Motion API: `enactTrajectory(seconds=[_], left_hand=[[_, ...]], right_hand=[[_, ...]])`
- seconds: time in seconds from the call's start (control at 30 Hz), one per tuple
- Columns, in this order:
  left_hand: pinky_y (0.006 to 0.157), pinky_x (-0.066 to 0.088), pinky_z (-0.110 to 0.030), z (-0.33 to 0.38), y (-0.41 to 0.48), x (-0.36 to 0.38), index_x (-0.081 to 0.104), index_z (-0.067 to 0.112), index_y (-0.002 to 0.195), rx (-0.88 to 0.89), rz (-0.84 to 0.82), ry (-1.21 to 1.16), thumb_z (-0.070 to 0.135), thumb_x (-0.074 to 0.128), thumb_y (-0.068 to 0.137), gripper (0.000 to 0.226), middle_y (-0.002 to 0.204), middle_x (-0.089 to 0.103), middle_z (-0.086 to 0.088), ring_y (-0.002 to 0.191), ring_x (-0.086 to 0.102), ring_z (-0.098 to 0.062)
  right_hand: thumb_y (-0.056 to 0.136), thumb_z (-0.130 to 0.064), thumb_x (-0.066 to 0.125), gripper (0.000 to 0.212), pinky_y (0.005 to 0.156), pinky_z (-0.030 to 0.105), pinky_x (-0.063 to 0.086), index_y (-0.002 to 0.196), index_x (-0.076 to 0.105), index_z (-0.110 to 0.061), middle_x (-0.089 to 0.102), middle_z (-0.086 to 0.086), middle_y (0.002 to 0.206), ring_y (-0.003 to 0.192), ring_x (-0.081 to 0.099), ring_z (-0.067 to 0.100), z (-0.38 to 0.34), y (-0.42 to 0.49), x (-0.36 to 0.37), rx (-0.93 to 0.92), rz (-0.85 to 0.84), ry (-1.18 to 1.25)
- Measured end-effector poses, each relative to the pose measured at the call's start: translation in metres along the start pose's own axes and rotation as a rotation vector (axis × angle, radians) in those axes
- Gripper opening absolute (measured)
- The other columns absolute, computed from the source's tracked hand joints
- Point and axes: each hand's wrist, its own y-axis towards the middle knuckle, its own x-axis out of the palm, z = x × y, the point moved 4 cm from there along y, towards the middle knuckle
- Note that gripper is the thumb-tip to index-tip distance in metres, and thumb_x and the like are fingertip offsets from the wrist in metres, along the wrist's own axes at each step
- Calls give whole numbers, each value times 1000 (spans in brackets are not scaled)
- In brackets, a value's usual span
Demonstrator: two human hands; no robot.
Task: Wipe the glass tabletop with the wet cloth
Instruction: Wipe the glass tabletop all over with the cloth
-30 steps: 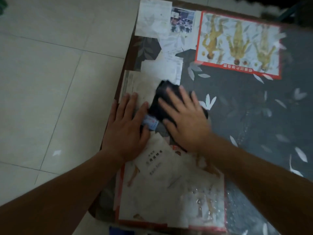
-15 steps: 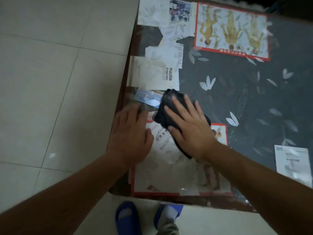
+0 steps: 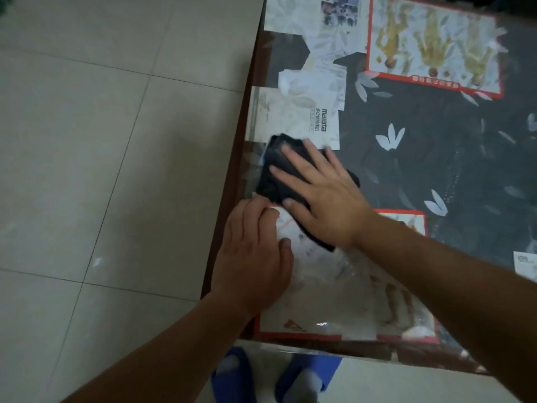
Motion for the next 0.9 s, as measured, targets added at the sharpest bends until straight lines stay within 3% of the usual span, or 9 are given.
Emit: enactTrajectory(seconds=[0.17, 0.33, 0.4, 0.57, 0.77, 0.9], left_hand=[[113, 41, -54, -2, 1, 2, 52, -5, 125, 6, 6, -10, 31, 51, 93, 48, 133, 52, -28, 128, 48, -45], [115, 38, -52, -5, -2, 2, 45, -3, 132, 6, 33, -20, 33, 51, 92, 55, 135, 50, -28, 129, 43, -42], [115, 37, -51, -5, 1, 1, 46, 1, 135, 21, 24, -16, 33, 55, 89, 56, 139, 47, -25, 131, 43, -41], [114, 34, -57, 0, 7, 3, 56, 12, 139, 51, -131, 132, 40, 47, 89, 58, 153, 43, -20, 140, 35, -41], [114, 31, -63, 35, 3, 1, 57, 14, 130, -113, -117, 75, 28, 47, 82, 51, 146, 44, -22, 136, 39, -47], [111, 31, -71, 53, -14, 16, 63, 8, 135, -24, -148, 57, 36, 42, 90, 57, 143, 49, -29, 133, 42, -51]], right_hand=[[103, -52, 28, 58, 123, 51, -8, 158, 19, -37, 5, -1, 169, 154, -10, 31, 4, 88, -12, 188, 41, 25], [101, -50, 33, 57, 124, 53, 0, 155, 31, -31, 16, 0, 168, 155, 1, 33, -15, 7, 6, 3, 50, 24], [102, -50, 31, 57, 124, 53, 3, 156, 30, -31, 16, 0, 168, 155, 2, 32, 8, -17, 7, 16, 21, 5], [103, -51, 25, 60, 124, 51, -3, 159, 17, -32, 2, 1, 169, 155, -7, 32, 106, -37, -9, 468, 65, 26], [102, -50, 25, 60, 125, 52, 3, 157, 23, -28, 12, 2, 168, 155, -1, 32, 75, -118, 9, 261, 66, -7], [101, -52, 21, 63, 125, 48, -5, 159, 19, -29, 3, 2, 169, 155, -8, 30, 156, -114, -11, 542, 89, -14]])
